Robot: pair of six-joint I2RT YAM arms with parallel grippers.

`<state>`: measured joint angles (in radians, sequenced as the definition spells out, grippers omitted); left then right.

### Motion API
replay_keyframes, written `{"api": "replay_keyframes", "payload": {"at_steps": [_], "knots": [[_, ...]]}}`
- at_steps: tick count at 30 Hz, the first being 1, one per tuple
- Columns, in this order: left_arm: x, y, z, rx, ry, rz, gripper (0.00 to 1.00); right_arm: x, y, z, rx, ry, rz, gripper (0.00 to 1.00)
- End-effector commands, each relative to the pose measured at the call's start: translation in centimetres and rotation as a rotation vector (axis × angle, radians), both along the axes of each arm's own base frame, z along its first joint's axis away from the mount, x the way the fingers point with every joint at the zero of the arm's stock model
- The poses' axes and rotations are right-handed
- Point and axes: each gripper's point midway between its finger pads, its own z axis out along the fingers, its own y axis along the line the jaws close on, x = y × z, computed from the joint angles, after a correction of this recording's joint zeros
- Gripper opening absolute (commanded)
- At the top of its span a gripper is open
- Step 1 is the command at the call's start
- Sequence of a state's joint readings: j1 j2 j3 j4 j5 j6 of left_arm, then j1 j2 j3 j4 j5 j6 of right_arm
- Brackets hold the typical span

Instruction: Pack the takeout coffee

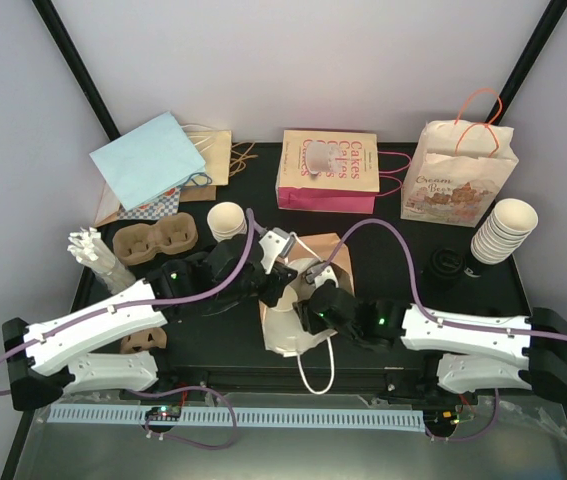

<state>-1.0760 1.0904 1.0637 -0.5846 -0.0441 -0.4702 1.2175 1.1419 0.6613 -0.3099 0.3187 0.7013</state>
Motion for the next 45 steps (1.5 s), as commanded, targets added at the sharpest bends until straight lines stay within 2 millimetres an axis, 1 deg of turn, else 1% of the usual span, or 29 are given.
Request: {"api": "replay_keyframes", "payload": {"at_steps": [1, 3, 6, 9, 11, 14, 18, 23, 28, 30, 32, 35, 37, 39, 41, 45], "knots": [[-0.2, -0.4, 3.7, -0.169, -0.021, -0.003, 0.02, 1.0, 1.2, -0.2, 0.021, -0.037, -0.021, 0.58], [-0.1, -0.2, 3.9, -0.175, -0.022, -0.001, 0.02, 1.0, 1.2, -0.8, -0.001, -0.036, -0.023, 0.55], [-0.1, -0.1, 3.8, -0.181, -0.019, 0.001, 0.02, 1.1, 1.3, -0.8, 0.008, -0.050, -0.019, 0.53], [-0.1, -0.1, 3.7, -0.196, -0.007, 0.002, 0.02, 1.3, 1.5, 0.0, 0.026, -0.072, -0.028, 0.53], [-0.1, -0.1, 3.7, -0.200, -0.002, 0.004, 0.02, 1.3, 1.7, 0.8, 0.056, -0.095, -0.024, 0.53], [-0.1, 0.0, 3.8, -0.204, 0.000, 0.008, 0.02, 1.0, 1.9, 2.0, 0.101, -0.117, -0.007, 0.60], [0.0, 0.1, 3.6, -0.194, -0.008, 0.006, 0.02, 0.8, 1.0, 3.1, 0.111, -0.123, -0.017, 0.64], [0.1, 0.4, 2.5, -0.149, -0.016, 0.008, 0.02, 0.1, -0.6, 5.0, 0.086, -0.069, -0.039, 0.74], [0.0, 0.4, 2.0, -0.147, -0.010, 0.002, 0.02, -0.5, -1.9, 6.2, 0.057, 0.034, -0.109, 0.76], [-0.1, 0.2, 1.9, -0.146, -0.004, -0.005, 0.02, -0.5, -2.1, 6.8, 0.052, 0.072, -0.156, 0.73], [-0.2, 0.0, 1.8, -0.149, 0.003, -0.015, 0.02, -0.4, -1.9, 7.5, 0.081, 0.105, -0.197, 0.71], [-0.4, -0.3, 1.7, -0.152, 0.022, -0.027, 0.02, -0.5, -0.7, 8.5, 0.174, 0.149, -0.222, 0.69], [-0.5, -0.4, 1.6, -0.155, 0.033, -0.031, 0.02, -0.4, 0.2, 8.8, 0.236, 0.163, -0.226, 0.64], [-0.5, -0.5, 1.6, -0.160, 0.039, -0.031, 0.02, -0.3, 0.7, 8.3, 0.252, 0.176, -0.236, 0.61], [-0.6, -0.5, 1.9, -0.169, 0.039, -0.031, 0.01, -0.2, 0.7, 7.3, 0.231, 0.183, -0.253, 0.57], [-0.5, -0.5, 2.3, -0.181, 0.031, -0.026, 0.02, 0.2, -0.1, 5.1, 0.166, 0.182, -0.300, 0.45]]}}
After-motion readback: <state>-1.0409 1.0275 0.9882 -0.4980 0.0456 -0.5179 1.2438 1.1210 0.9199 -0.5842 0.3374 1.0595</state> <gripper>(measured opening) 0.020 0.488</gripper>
